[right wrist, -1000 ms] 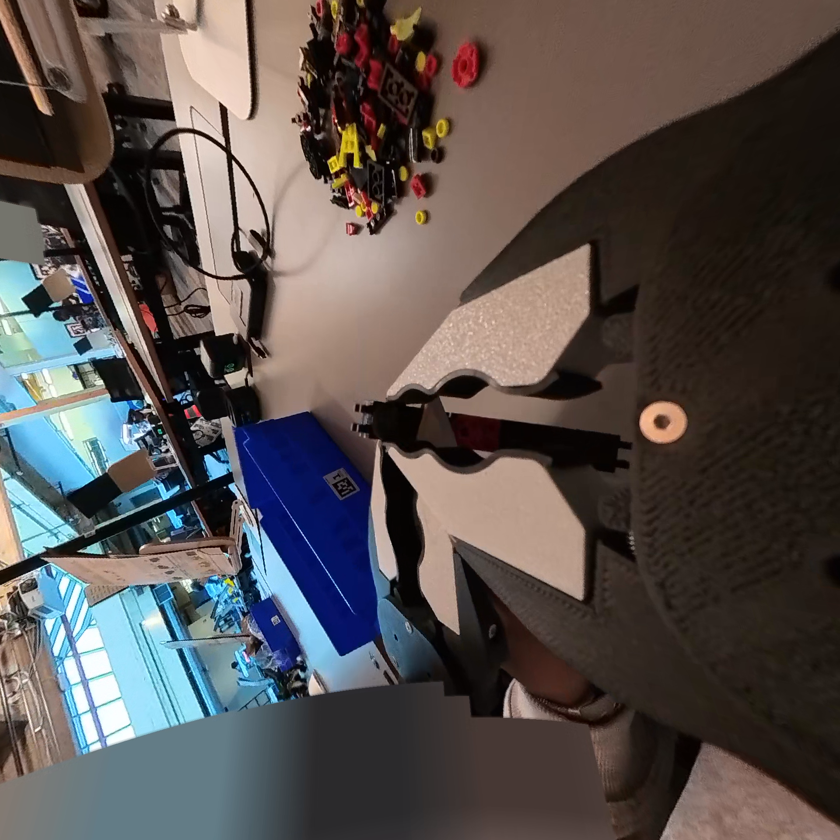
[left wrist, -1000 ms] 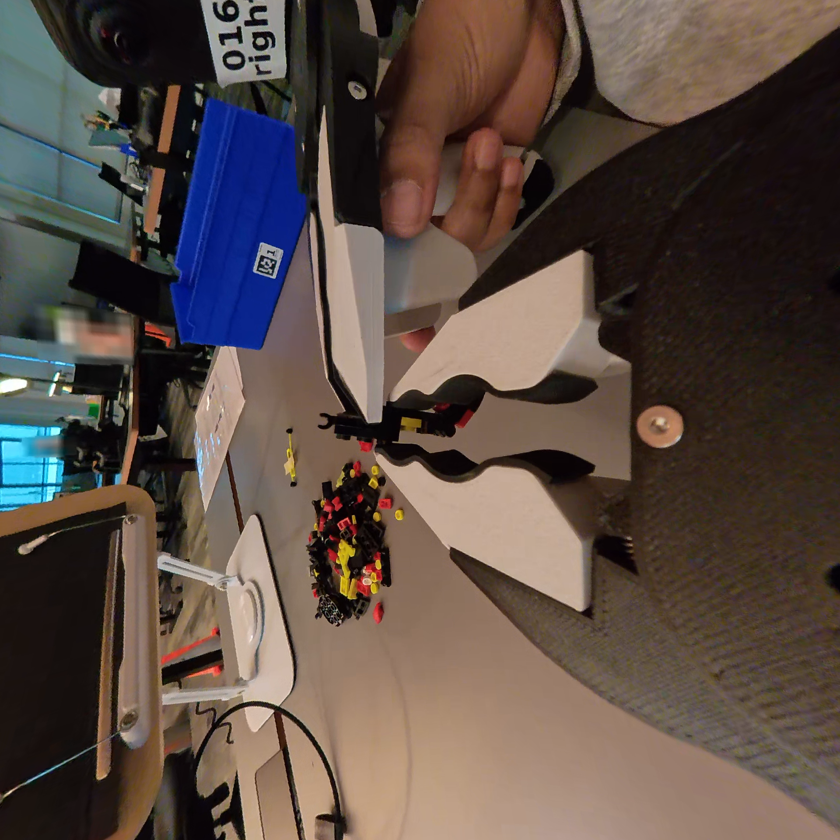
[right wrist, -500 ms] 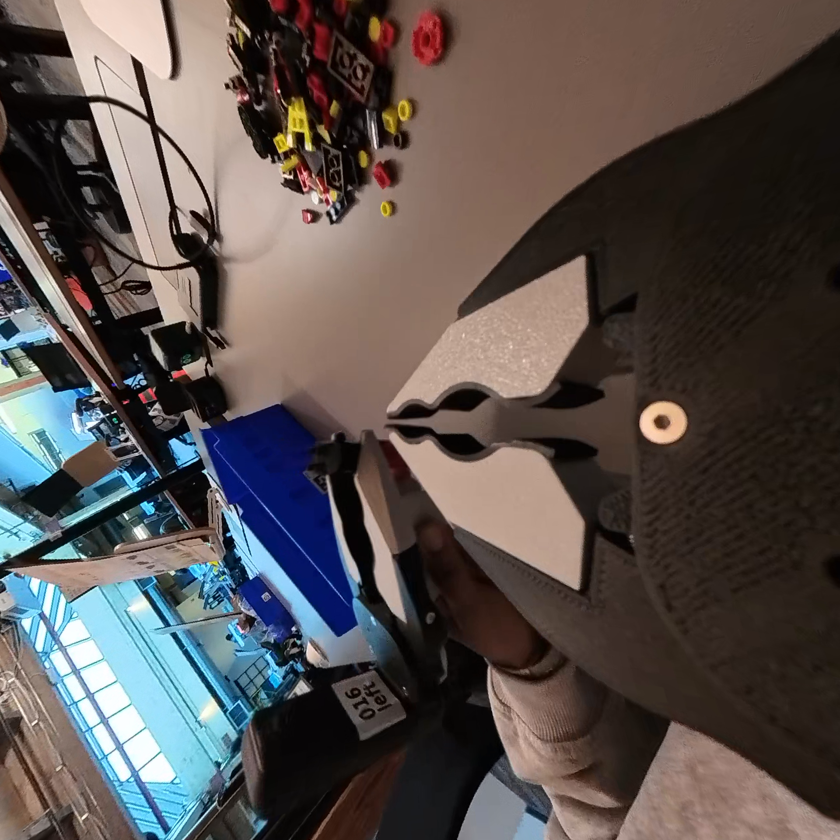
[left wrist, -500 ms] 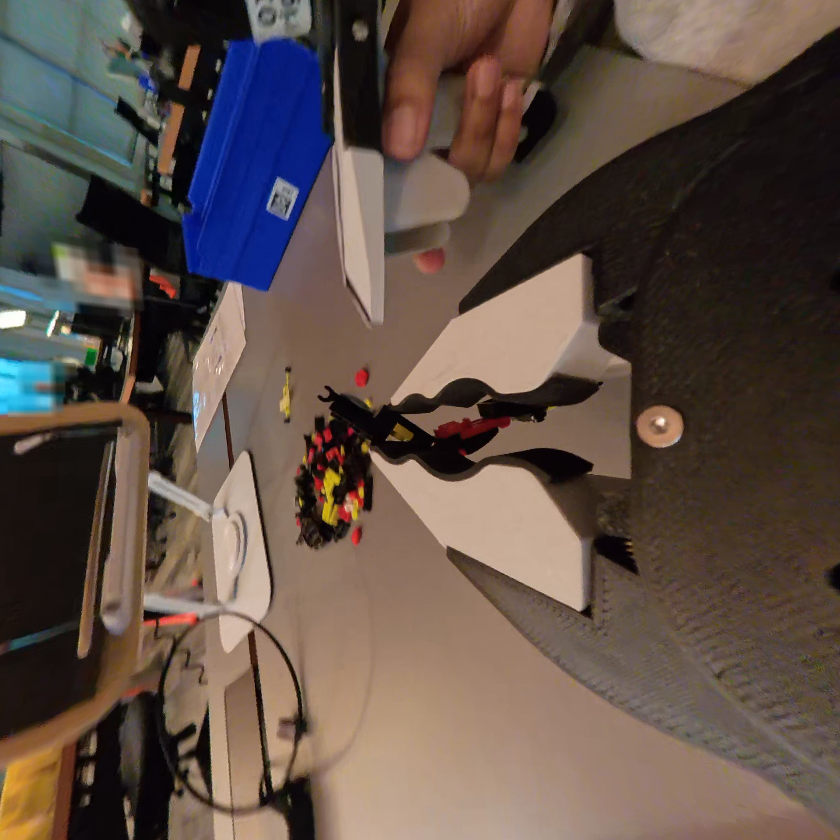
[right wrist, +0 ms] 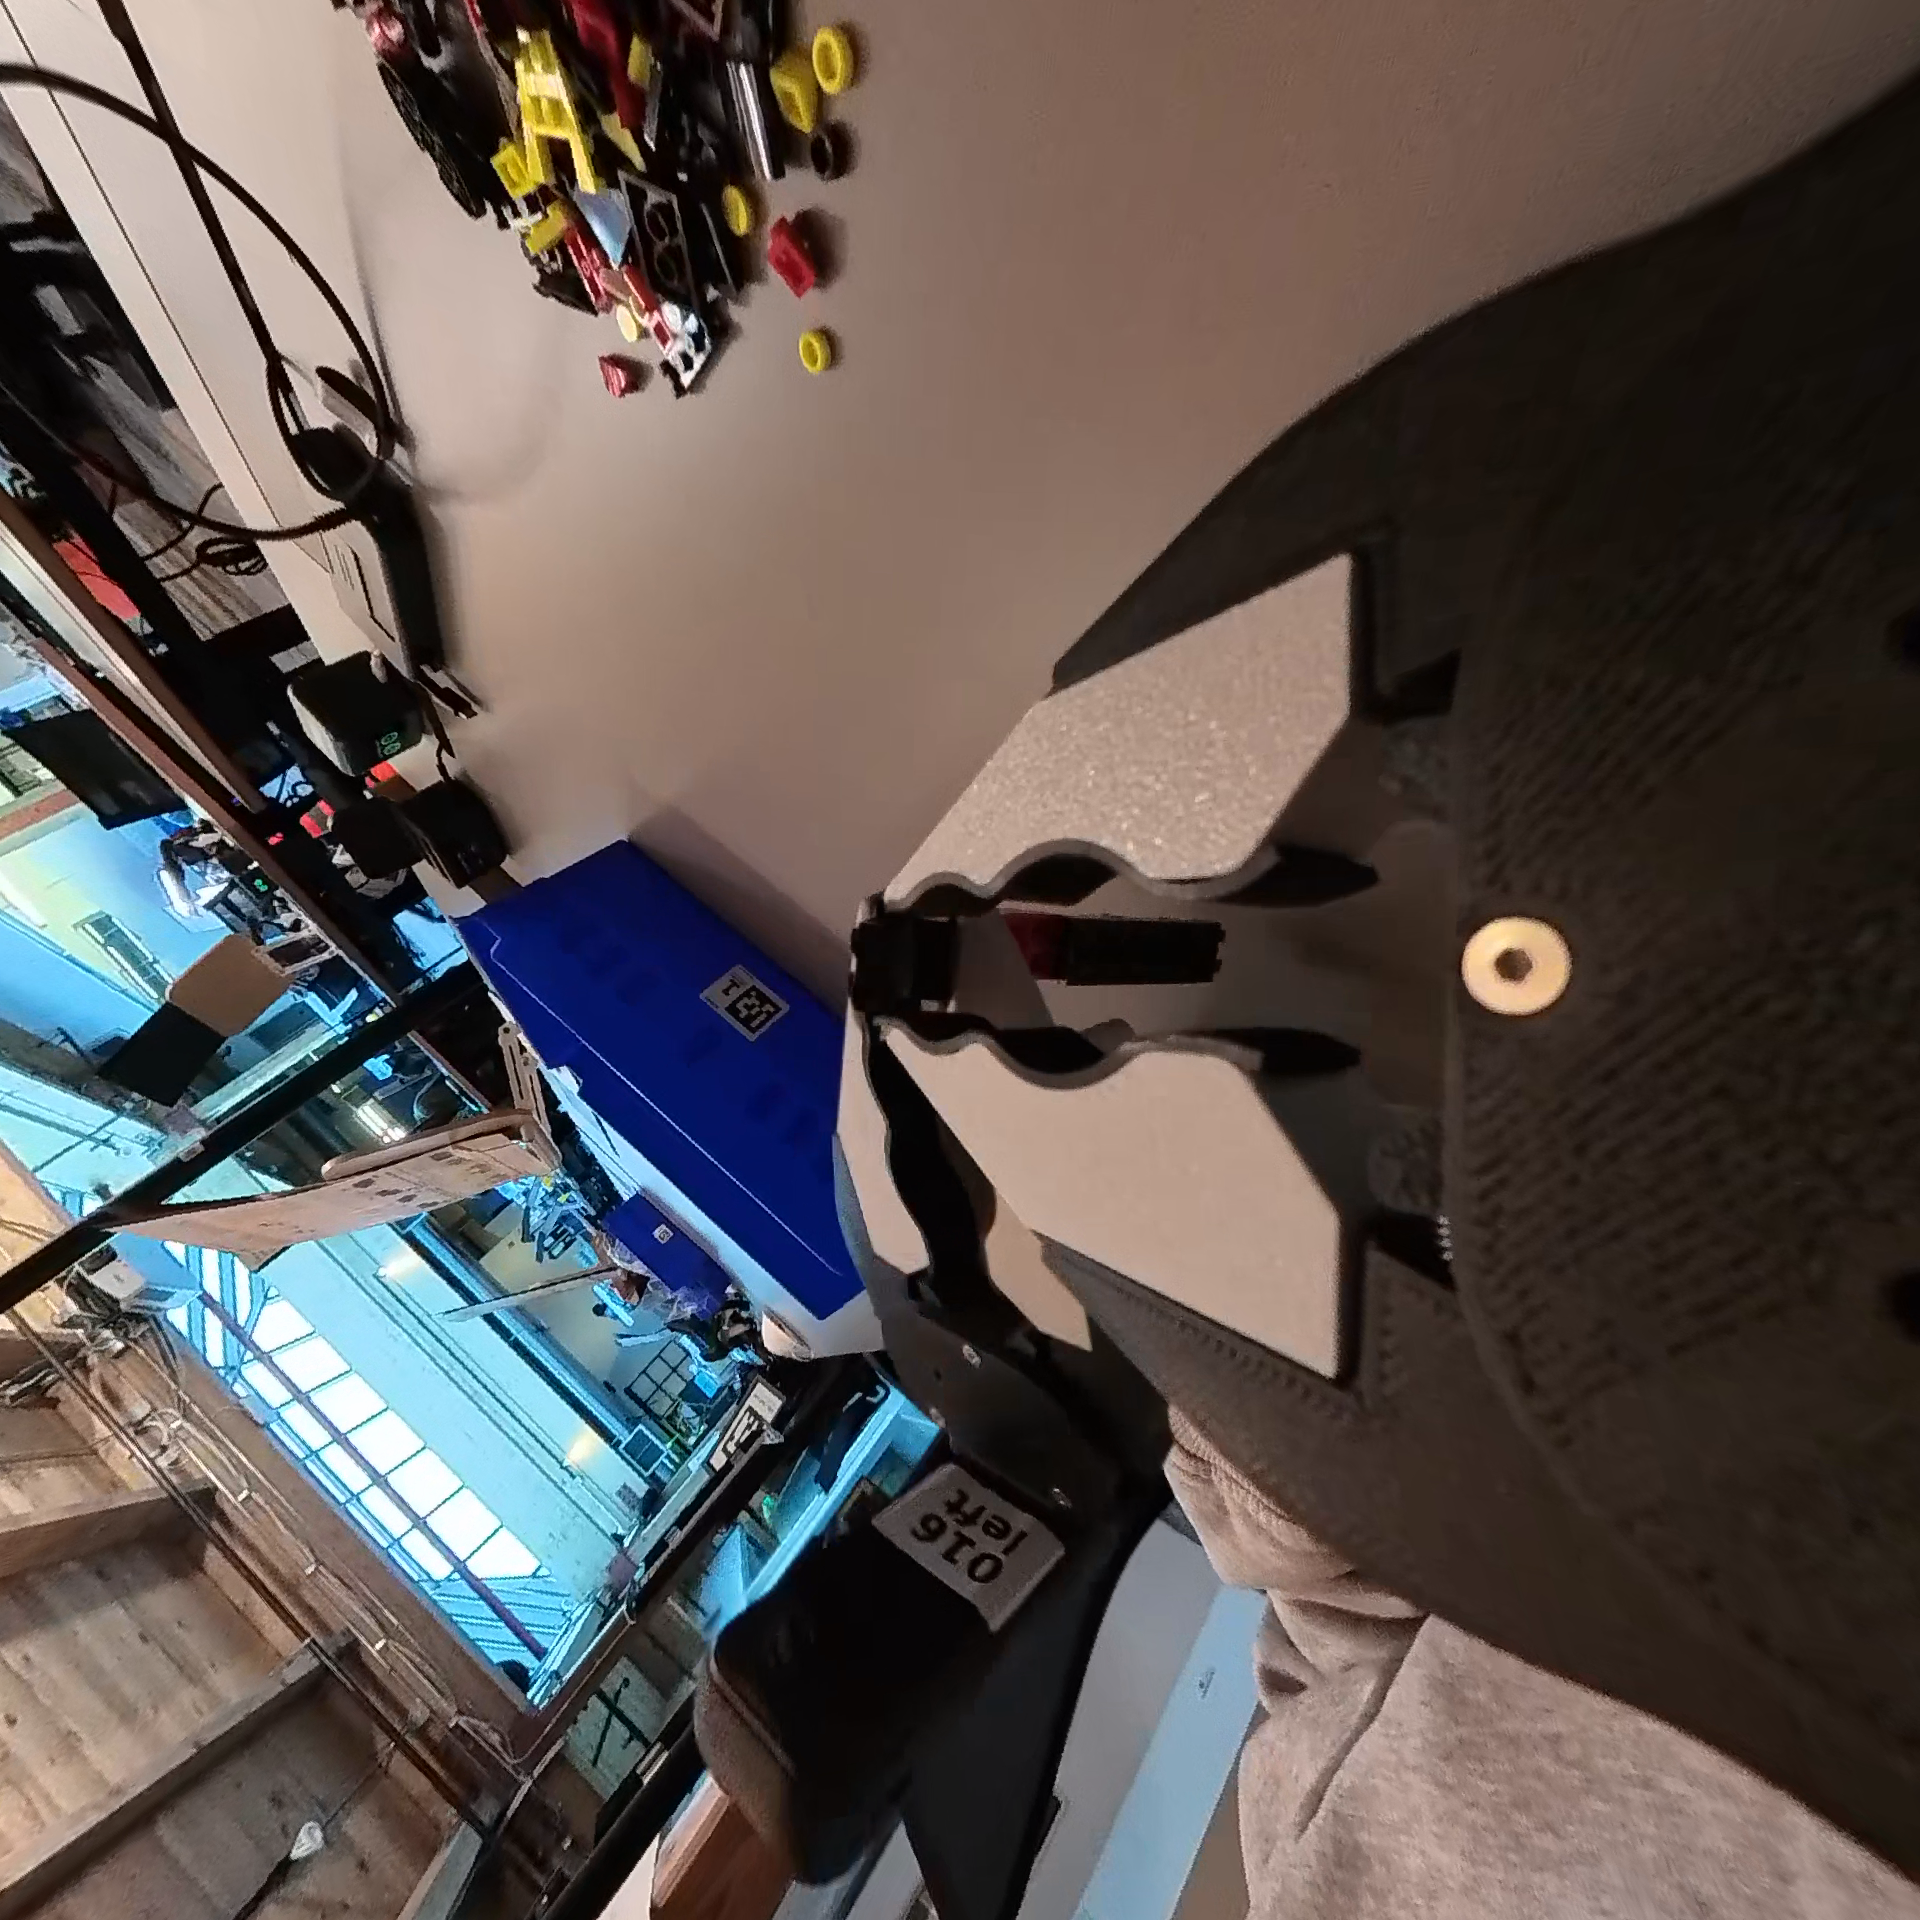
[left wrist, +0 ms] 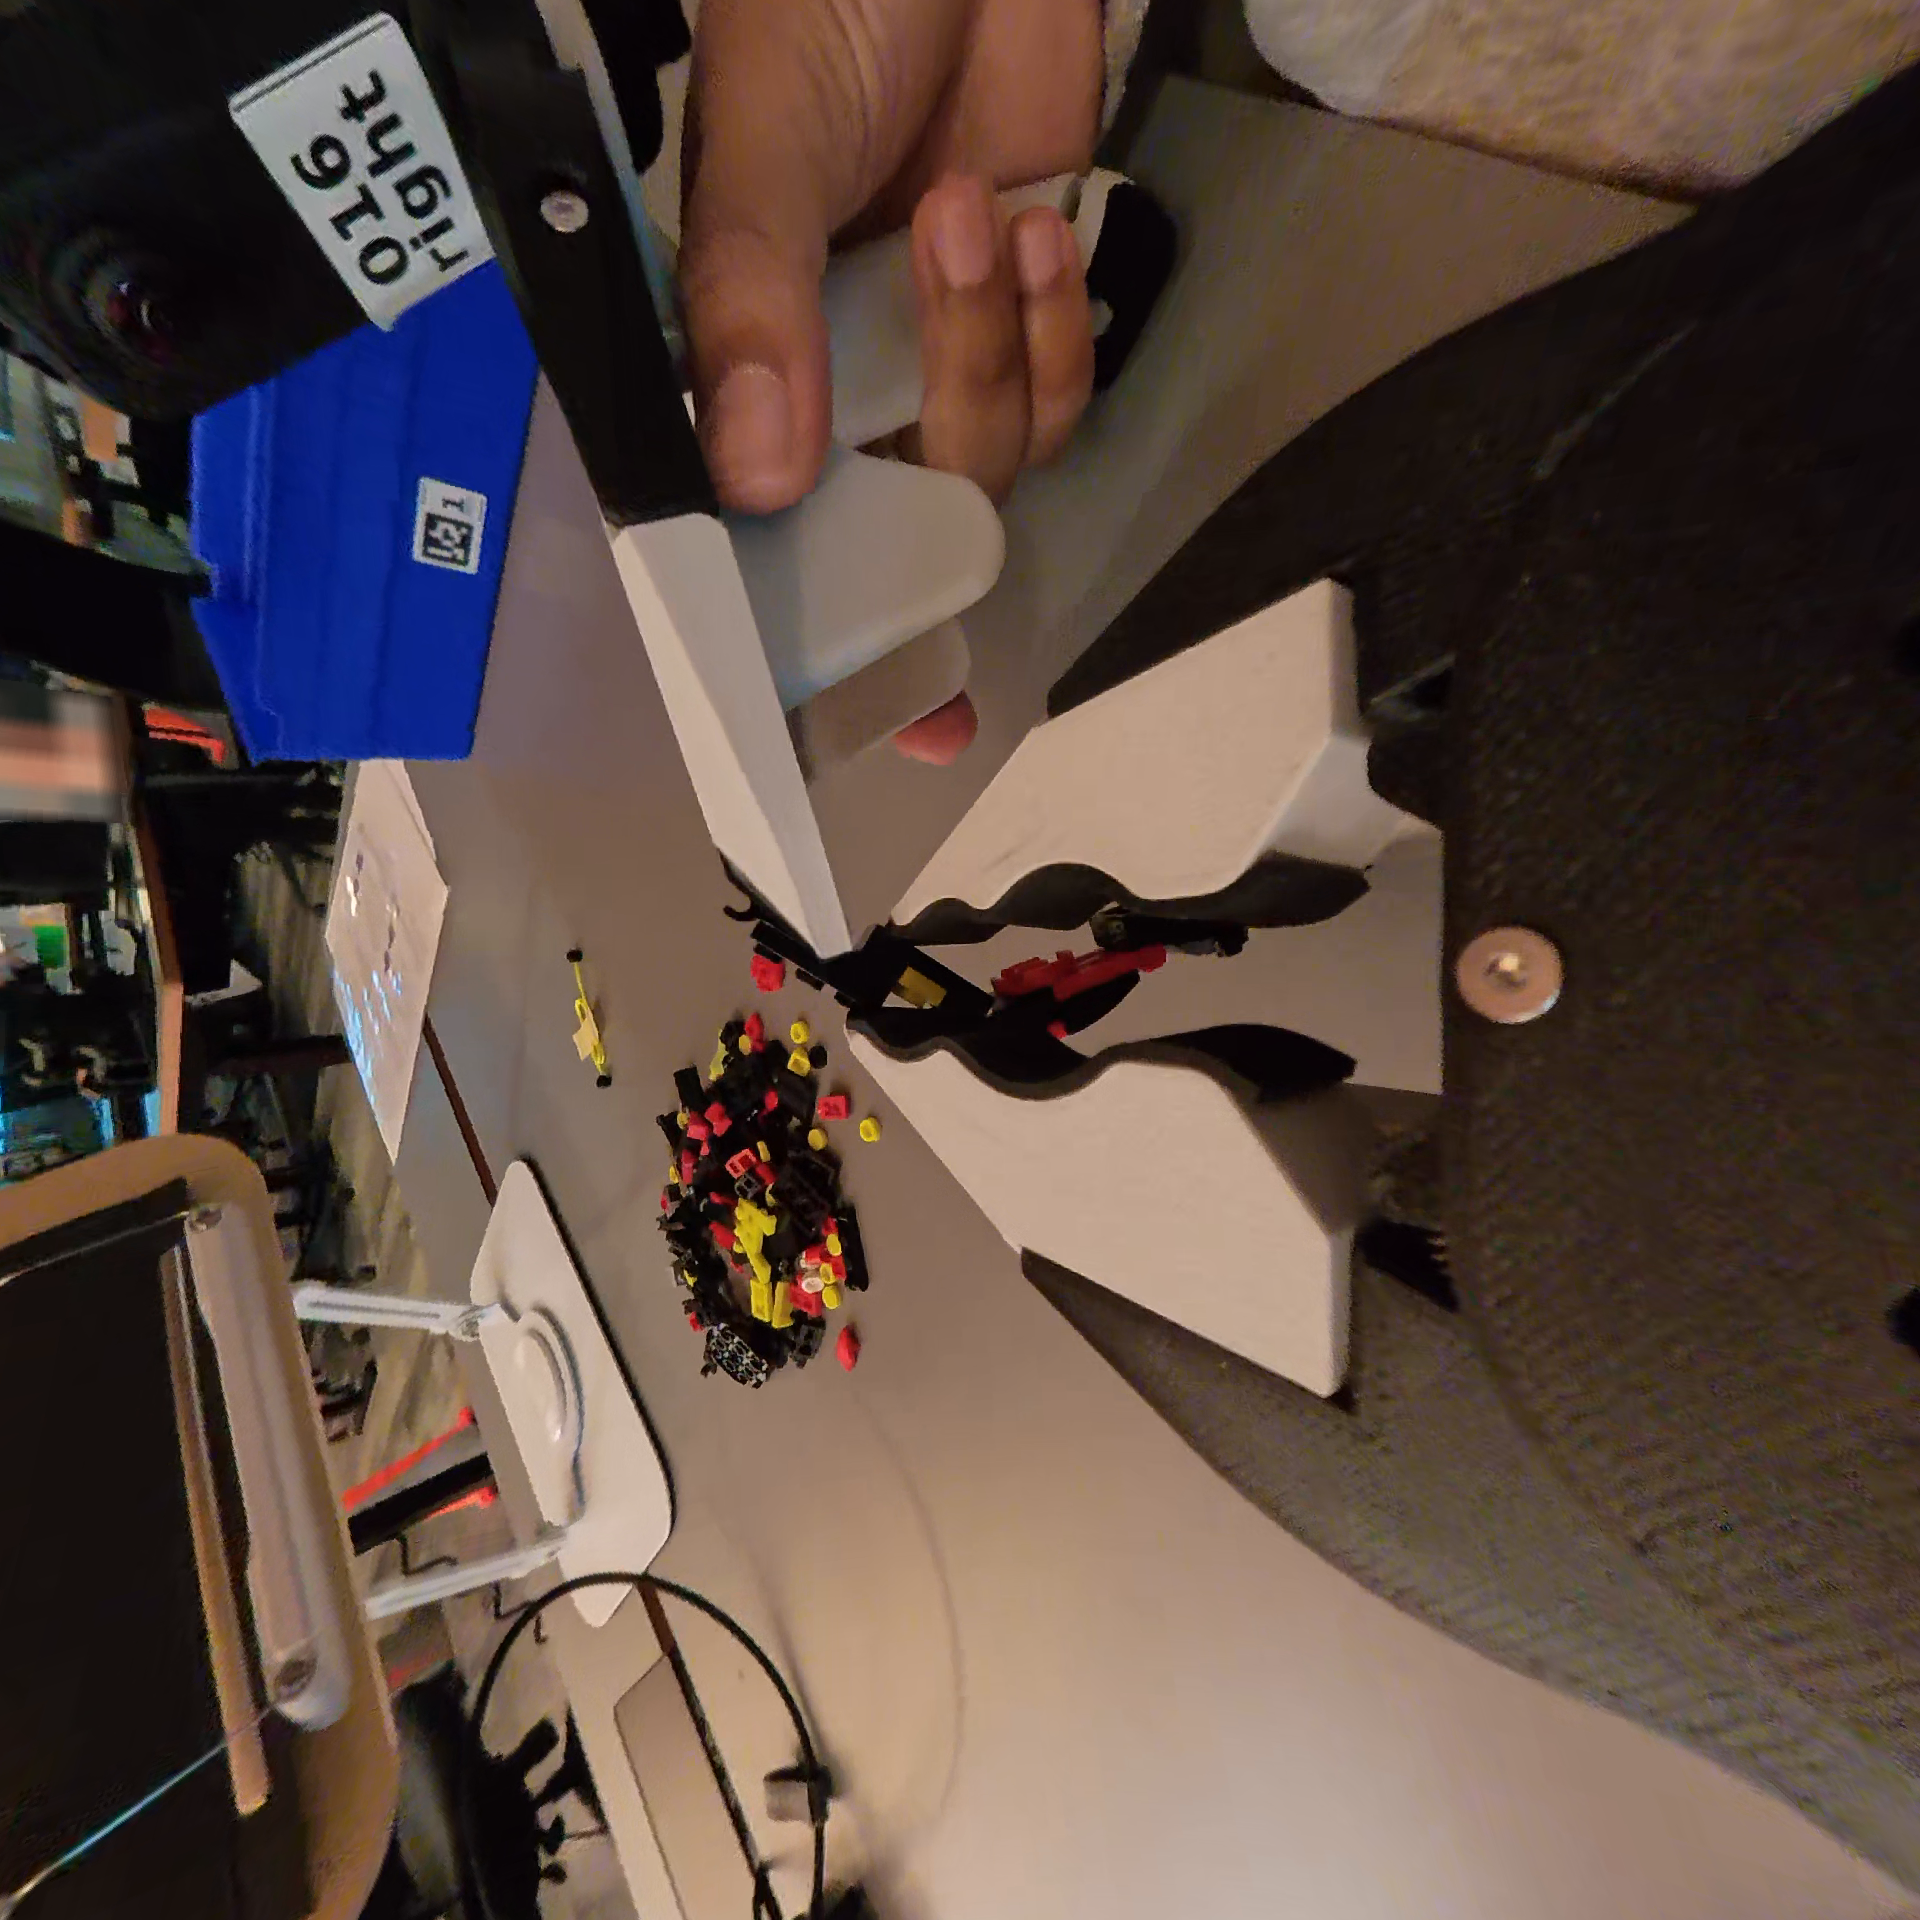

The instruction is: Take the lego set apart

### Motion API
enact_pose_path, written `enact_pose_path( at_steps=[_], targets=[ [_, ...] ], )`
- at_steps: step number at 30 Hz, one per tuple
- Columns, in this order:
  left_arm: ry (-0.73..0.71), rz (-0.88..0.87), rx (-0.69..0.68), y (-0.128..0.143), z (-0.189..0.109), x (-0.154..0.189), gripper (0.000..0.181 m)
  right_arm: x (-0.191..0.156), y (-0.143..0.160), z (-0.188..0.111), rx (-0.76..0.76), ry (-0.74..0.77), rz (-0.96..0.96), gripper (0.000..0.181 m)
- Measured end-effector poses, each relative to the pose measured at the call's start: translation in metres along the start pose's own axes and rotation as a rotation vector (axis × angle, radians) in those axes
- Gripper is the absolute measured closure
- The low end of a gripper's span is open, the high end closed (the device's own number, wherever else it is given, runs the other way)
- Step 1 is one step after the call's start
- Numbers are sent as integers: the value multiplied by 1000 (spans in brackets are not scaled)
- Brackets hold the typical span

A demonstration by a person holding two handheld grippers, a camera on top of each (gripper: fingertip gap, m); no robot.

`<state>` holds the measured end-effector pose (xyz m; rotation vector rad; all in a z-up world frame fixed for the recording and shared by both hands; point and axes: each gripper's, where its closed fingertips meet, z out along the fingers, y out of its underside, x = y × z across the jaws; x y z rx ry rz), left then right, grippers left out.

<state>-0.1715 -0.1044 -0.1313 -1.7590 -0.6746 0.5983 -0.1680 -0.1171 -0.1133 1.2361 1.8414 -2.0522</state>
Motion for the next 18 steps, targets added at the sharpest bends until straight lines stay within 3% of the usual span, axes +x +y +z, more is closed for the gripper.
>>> enact_pose_path(
  at_steps=[18],
  targets=[
    [5, -11, -13, -6, -3, 0, 170, -3, 2, -5, -112, -24, -199, 167]
  ],
)
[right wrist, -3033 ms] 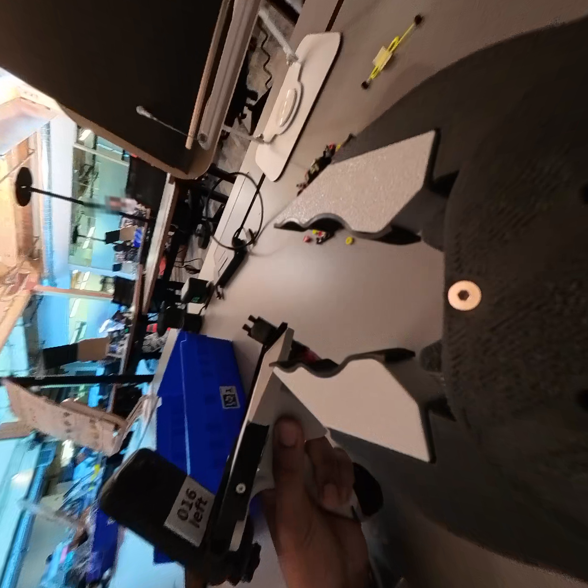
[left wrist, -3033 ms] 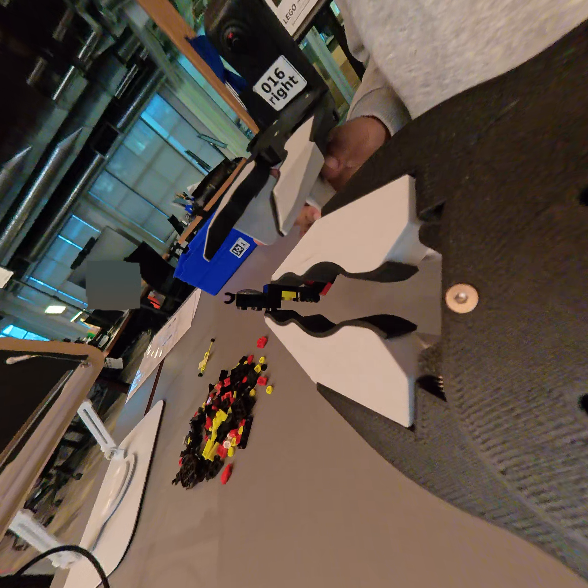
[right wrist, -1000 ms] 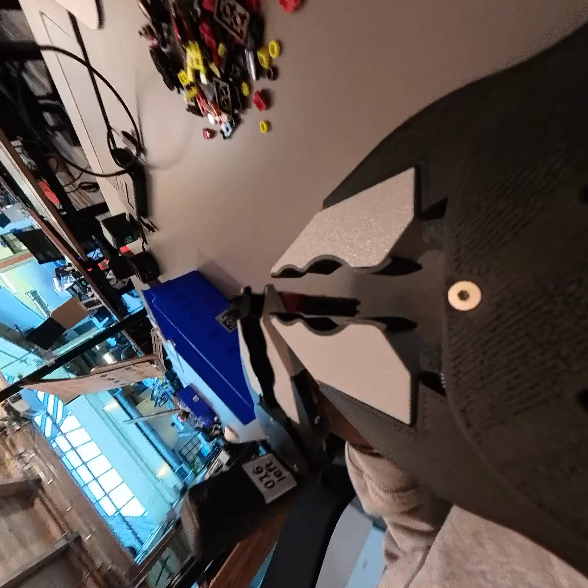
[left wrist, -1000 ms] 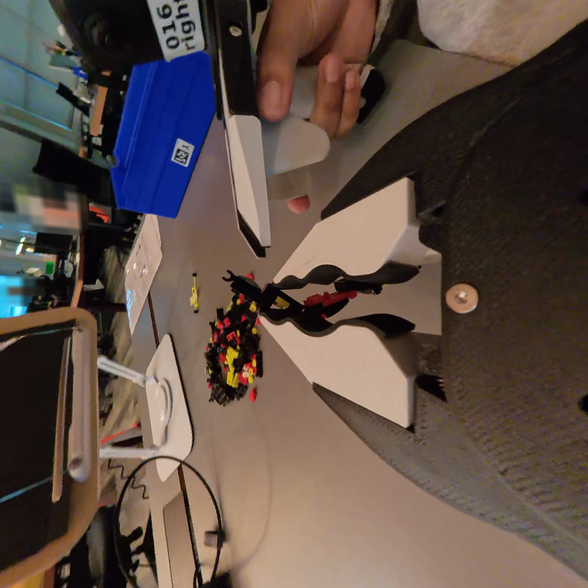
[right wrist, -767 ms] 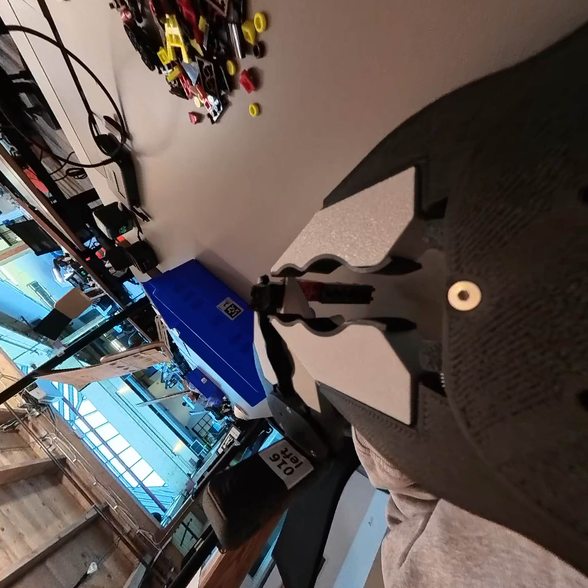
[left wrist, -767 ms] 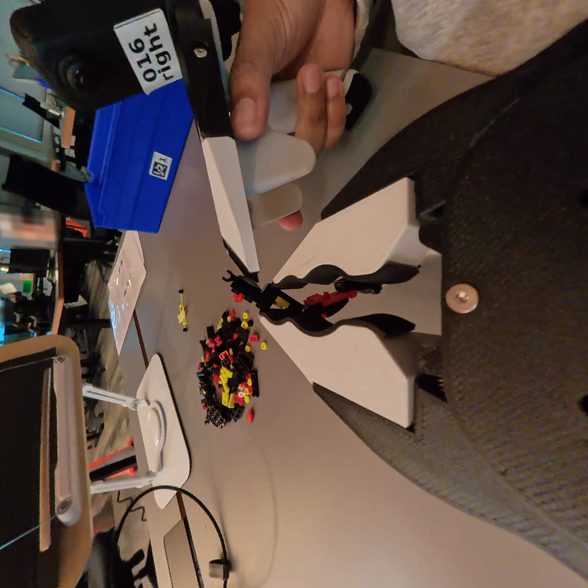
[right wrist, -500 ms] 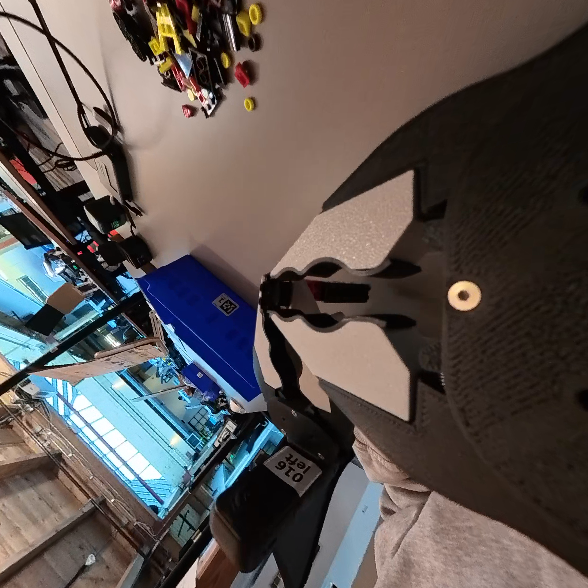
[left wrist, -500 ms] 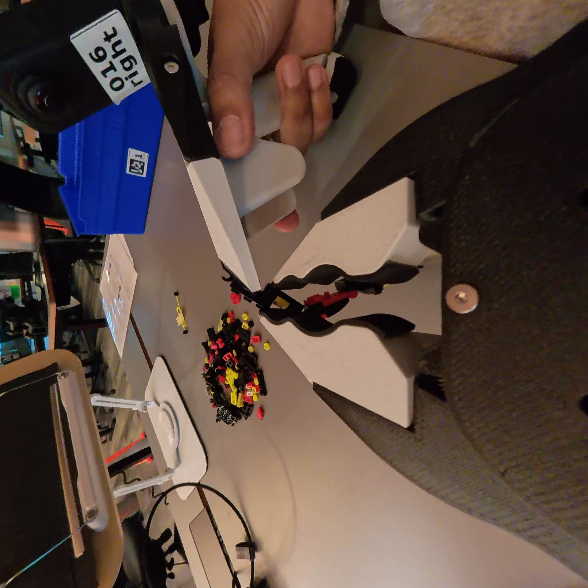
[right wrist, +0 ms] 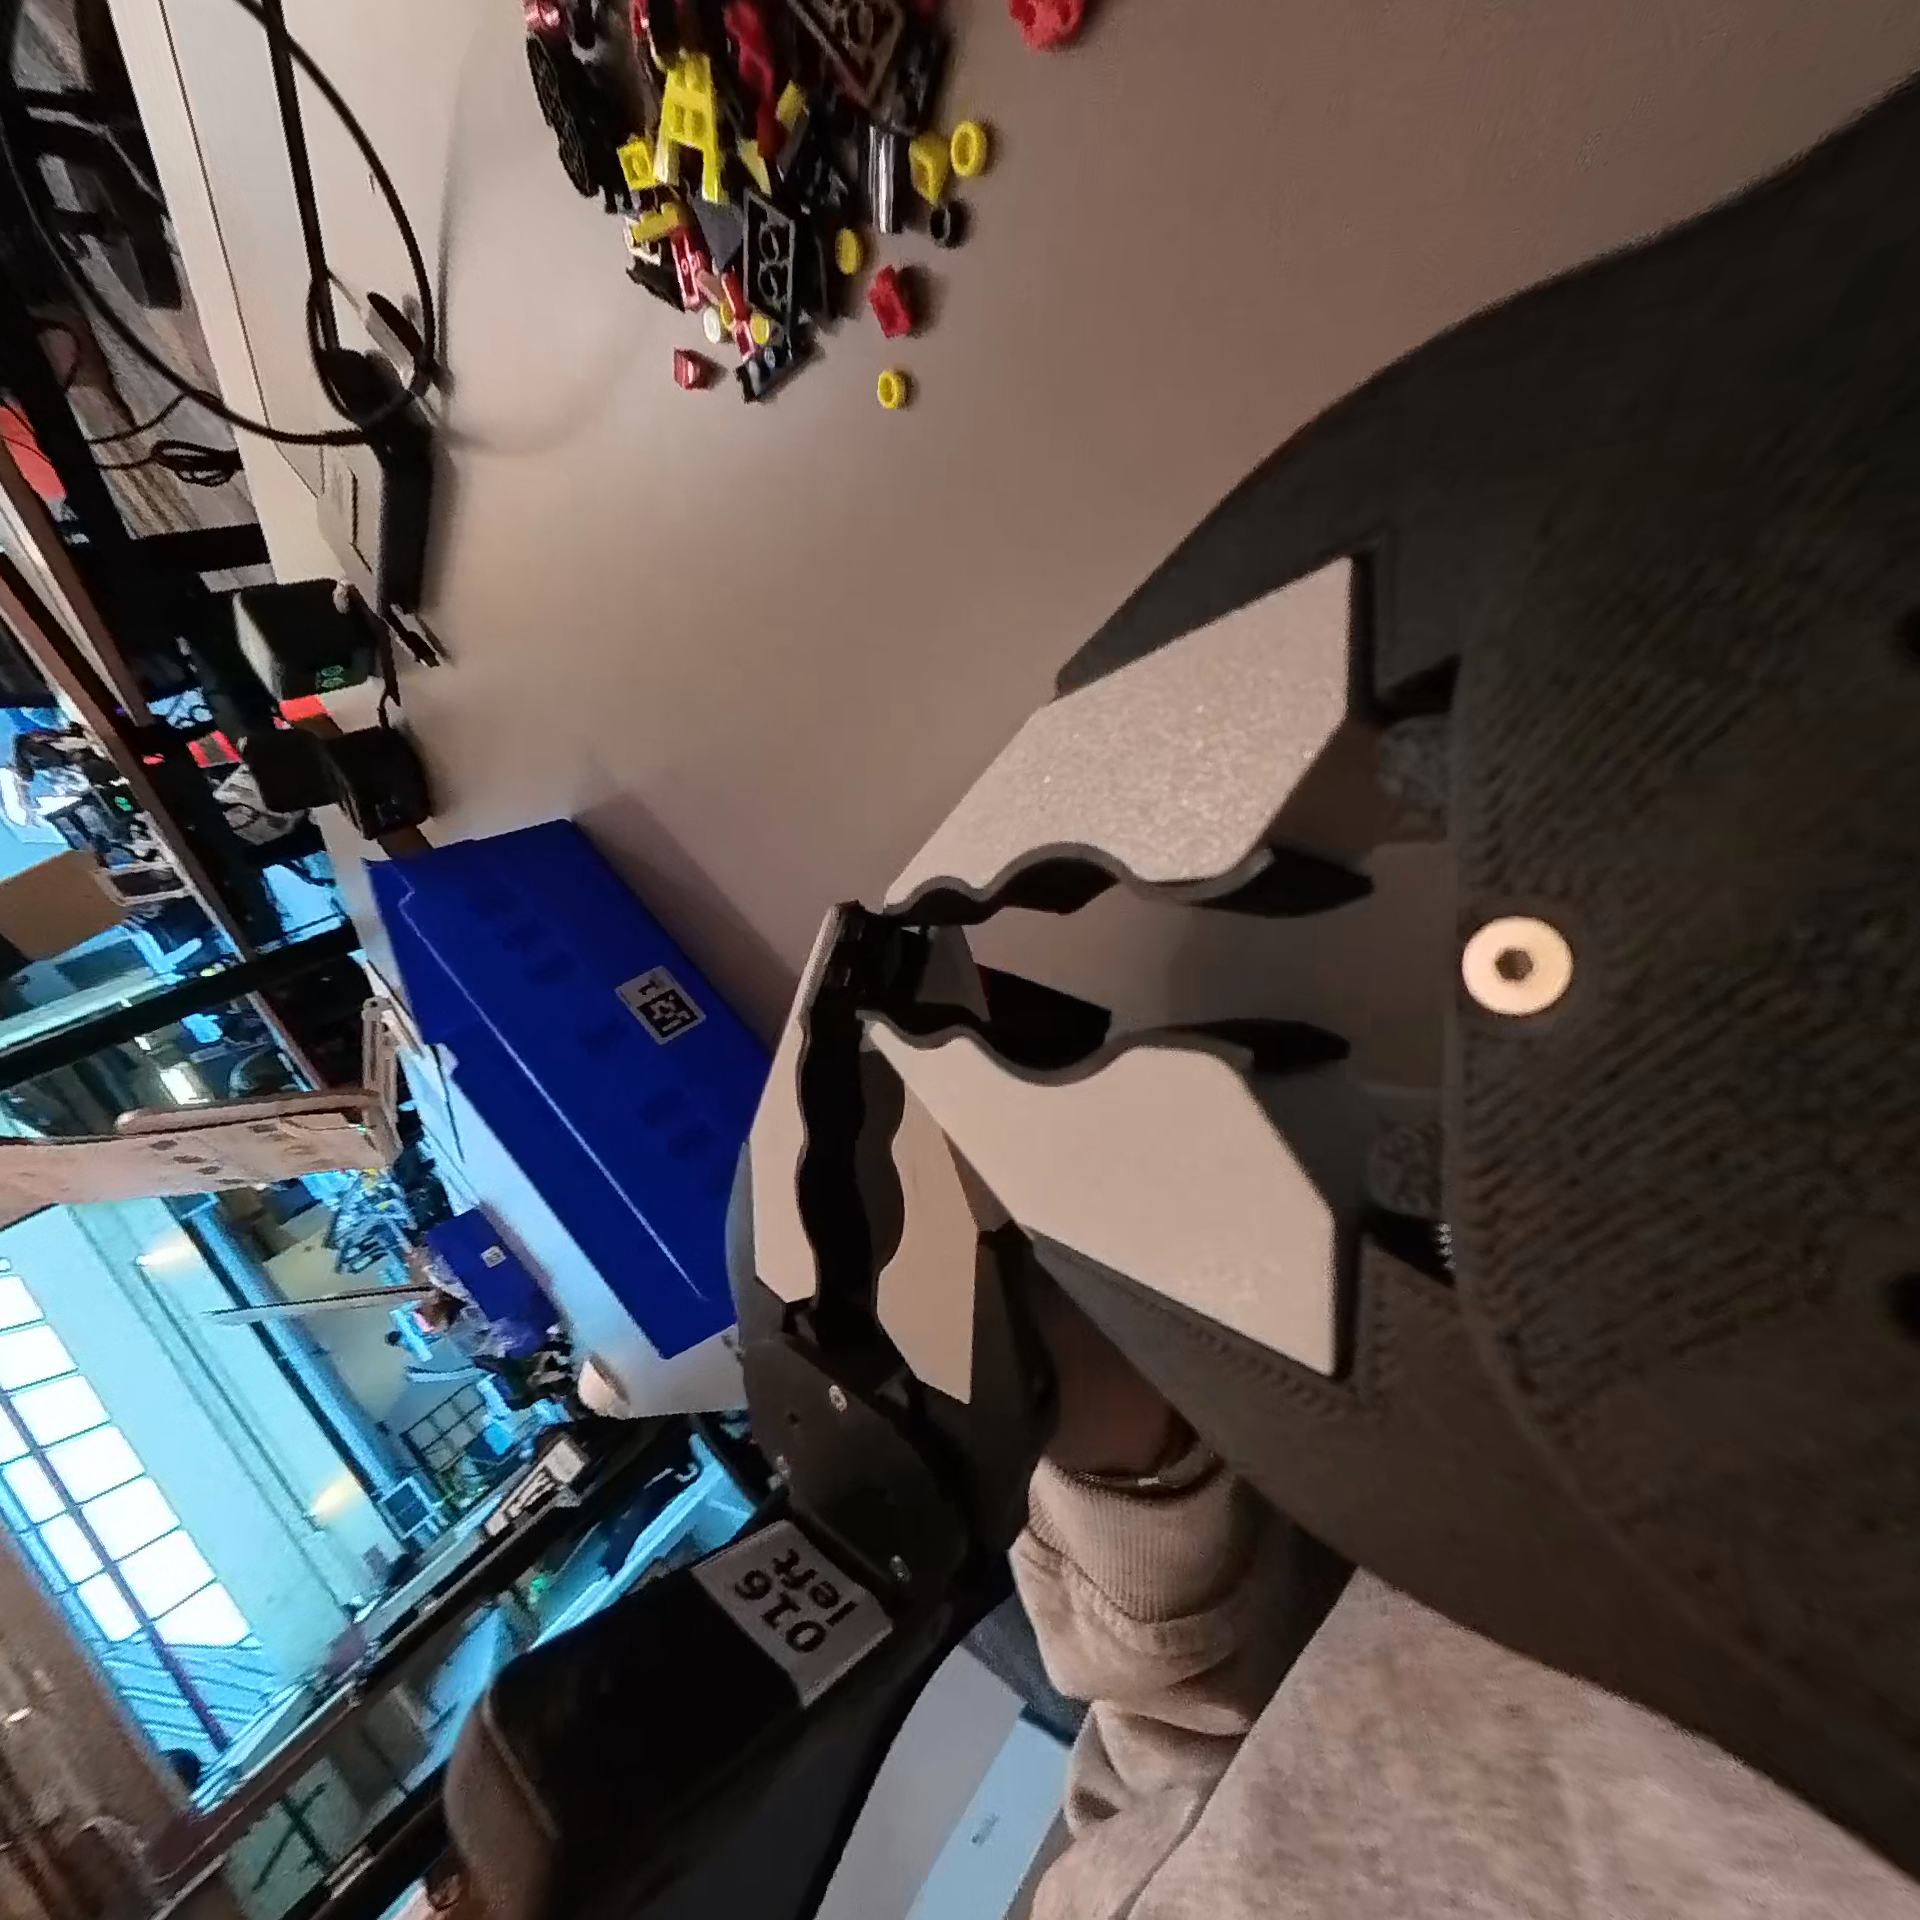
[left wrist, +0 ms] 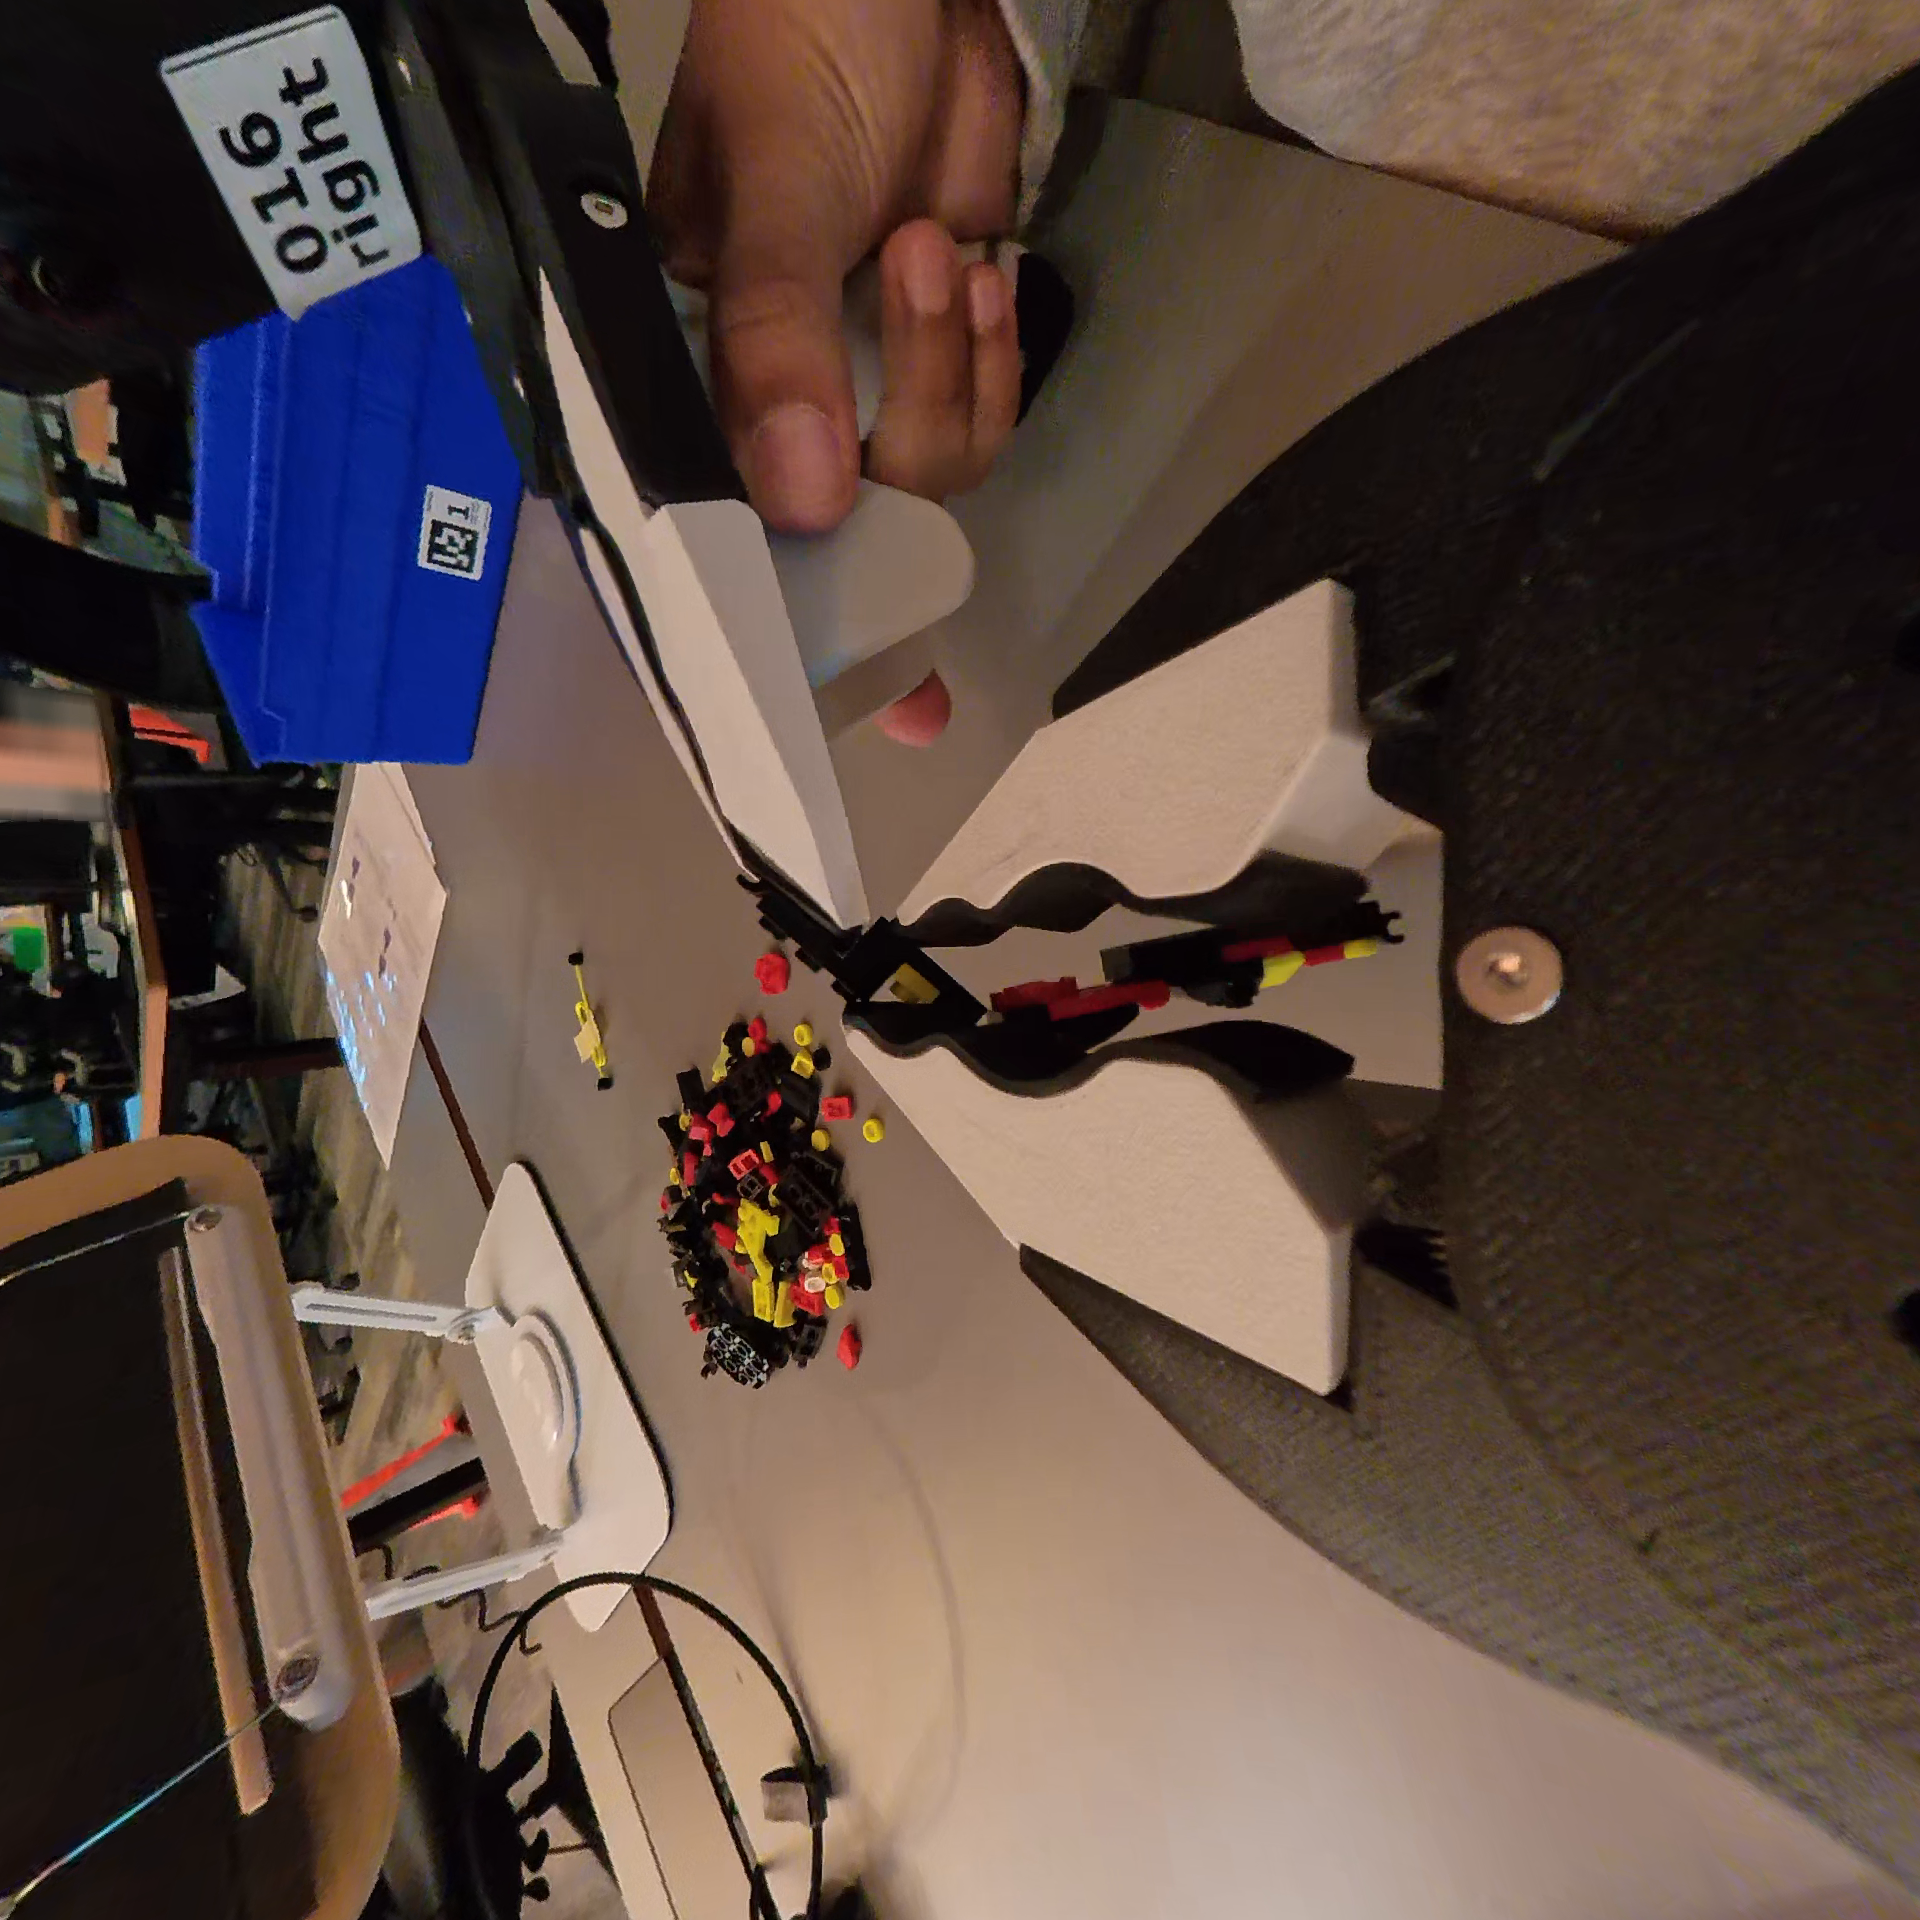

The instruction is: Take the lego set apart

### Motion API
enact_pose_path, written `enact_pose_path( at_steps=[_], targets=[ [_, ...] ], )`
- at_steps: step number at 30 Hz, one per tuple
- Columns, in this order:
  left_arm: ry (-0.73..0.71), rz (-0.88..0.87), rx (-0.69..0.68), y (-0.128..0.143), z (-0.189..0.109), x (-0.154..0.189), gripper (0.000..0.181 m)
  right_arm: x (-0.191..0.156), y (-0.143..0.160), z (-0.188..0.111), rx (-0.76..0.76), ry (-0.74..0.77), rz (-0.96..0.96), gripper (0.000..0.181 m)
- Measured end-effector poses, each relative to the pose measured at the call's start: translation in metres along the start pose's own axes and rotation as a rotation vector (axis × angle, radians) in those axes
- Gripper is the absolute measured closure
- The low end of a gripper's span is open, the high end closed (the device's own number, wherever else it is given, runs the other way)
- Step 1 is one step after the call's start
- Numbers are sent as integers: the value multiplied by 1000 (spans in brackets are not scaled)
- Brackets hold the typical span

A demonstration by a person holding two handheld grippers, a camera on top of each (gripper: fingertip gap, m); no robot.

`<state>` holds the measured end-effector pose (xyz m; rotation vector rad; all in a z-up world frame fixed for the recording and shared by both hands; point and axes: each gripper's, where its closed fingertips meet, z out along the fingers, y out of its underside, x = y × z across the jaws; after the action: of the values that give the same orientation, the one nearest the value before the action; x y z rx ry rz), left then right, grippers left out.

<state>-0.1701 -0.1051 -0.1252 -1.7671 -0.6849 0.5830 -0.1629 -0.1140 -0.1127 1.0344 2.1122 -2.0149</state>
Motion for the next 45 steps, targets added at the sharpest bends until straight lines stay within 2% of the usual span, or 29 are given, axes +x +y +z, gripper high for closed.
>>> enact_pose_path(
  at_steps=[2, 4, 5, 7, 9, 14, 20, 24, 29, 32, 35, 39, 42, 45],
  targets=[
    [4, -31, 3, 1, 1, -1, 170, 1, 3, -1, -33, 14, -35, 168],
    [-151, -100, 112, -19, -18, -46, 170, 21, 30, -4, -168, 115, -129, 168],
    [-167, -146, 132, -27, -29, -68, 170, 27, 34, -6, -168, 120, -109, 168],
    [-177, -205, 149, -24, -40, -85, 171, 22, 11, -11, -59, 51, 12, 168],
    [-155, -215, 117, -11, -34, -77, 170, 27, 2, -11, -46, 83, -35, 167],
    [-120, -224, 120, -18, -30, -71, 170, 26, -1, -14, 3, 58, -33, 168],
    [-61, -253, 112, -12, -26, -62, 170, 14, -21, -20, 105, 61, -257, 167],
    [-26, -214, 46, -1, -17, -48, 170, 10, -26, -23, 142, 45, -288, 167],
    [37, -89, -163, 31, 0, -22, 170, 23, -13, -19, 52, 81, -257, 168],
    [9, 31, -257, 46, 7, -15, 169, 37, 8, -15, -95, 173, -413, 168],
    [-14, 92, -273, 51, 12, -13, 160, 45, 21, -14, -204, 251, -584, 168],
    [36, -20, -211, 38, 9, -8, 141, 45, 29, -13, -262, 306, -748, 168],
    [201, -215, -110, 15, 2, 8, 143, 42, 33, -14, -286, 327, -875, 167],
    [355, -409, -77, 9, -1, 24, 144, 28, 35, -12, -277, 300, -979, 168]
  ],
)
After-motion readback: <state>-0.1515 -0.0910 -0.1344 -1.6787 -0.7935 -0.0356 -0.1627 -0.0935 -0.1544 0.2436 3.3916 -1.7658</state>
